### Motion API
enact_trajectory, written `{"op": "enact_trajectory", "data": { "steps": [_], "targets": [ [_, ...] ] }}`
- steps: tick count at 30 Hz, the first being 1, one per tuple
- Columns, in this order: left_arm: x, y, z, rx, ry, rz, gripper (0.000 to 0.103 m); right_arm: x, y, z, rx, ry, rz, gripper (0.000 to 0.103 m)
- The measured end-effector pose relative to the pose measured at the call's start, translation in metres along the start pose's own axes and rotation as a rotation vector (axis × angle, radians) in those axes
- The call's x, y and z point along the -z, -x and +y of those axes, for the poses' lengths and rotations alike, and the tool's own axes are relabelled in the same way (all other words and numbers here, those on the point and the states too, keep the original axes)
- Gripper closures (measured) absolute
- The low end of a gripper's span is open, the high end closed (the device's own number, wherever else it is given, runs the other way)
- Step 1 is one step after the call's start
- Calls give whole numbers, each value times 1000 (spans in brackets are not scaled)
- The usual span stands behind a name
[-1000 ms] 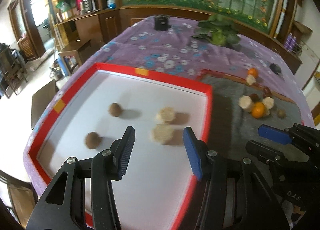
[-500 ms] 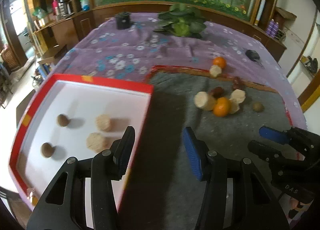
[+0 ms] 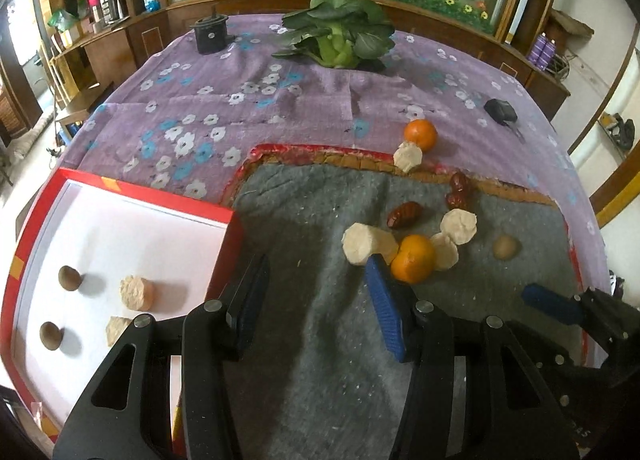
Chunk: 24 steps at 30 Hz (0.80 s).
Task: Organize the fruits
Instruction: 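Return both tools to the fruits on the grey mat, then grasp a cream chunk with left gripper while right gripper grasps an orange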
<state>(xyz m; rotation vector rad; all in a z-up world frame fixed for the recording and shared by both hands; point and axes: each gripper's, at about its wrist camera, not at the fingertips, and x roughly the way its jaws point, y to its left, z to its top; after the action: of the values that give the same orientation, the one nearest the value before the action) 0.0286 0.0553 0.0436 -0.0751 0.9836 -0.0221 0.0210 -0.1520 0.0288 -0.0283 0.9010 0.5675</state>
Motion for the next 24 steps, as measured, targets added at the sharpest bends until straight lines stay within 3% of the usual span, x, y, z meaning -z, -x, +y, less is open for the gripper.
{"op": "enact_trajectory", "data": {
  "steps": [8,14,17,19,24],
  "targets": [
    [3,-1,19,-33,21,15,53,-27,-28,34,-44,211,-4,58],
    [1,1,23,-30,20,8,53,-43,-56,52,6,378,21,57],
    [0,0,23,-22,21,11,53,-43,-71,50,42,396,83,66],
    [-1,-1,21,-24,17,12,53,-42,-67,48,24,381,78,72],
    [-2,-2,10,-12,-20,14,53,-33,-40,39,12,332,42,73]
  ]
}}
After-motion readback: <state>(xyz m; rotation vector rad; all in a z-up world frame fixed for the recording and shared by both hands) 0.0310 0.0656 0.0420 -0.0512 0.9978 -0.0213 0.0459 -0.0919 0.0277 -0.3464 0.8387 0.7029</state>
